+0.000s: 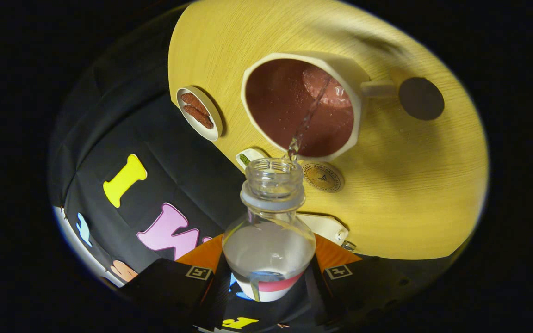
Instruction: Take the bottle from table, then pour the juice into the cup, finally place the bottle on the coaster
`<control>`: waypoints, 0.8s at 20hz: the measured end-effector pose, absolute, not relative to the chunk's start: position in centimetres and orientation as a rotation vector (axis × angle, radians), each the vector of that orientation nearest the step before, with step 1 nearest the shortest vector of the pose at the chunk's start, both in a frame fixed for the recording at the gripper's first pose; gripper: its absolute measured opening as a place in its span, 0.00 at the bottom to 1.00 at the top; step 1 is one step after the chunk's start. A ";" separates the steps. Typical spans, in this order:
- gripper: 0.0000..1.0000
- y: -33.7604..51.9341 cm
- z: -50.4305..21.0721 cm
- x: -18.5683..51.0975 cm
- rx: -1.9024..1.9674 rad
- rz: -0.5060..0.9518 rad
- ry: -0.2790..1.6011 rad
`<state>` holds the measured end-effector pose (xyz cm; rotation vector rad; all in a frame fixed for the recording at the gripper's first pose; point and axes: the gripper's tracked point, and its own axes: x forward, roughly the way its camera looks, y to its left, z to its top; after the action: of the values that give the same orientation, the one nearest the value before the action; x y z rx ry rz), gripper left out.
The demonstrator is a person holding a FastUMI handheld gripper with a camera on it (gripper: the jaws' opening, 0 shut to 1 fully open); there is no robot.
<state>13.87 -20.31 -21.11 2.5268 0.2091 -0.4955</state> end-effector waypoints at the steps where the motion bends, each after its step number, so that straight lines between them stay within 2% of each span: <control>1: 0.74 -20.4 -20.9 13.9 2.539 -0.492 0.199; 16: 0.74 -21.3 -17.3 14.2 2.635 -0.457 0.098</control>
<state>14.20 -21.29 -17.25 2.6353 0.0977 -0.4569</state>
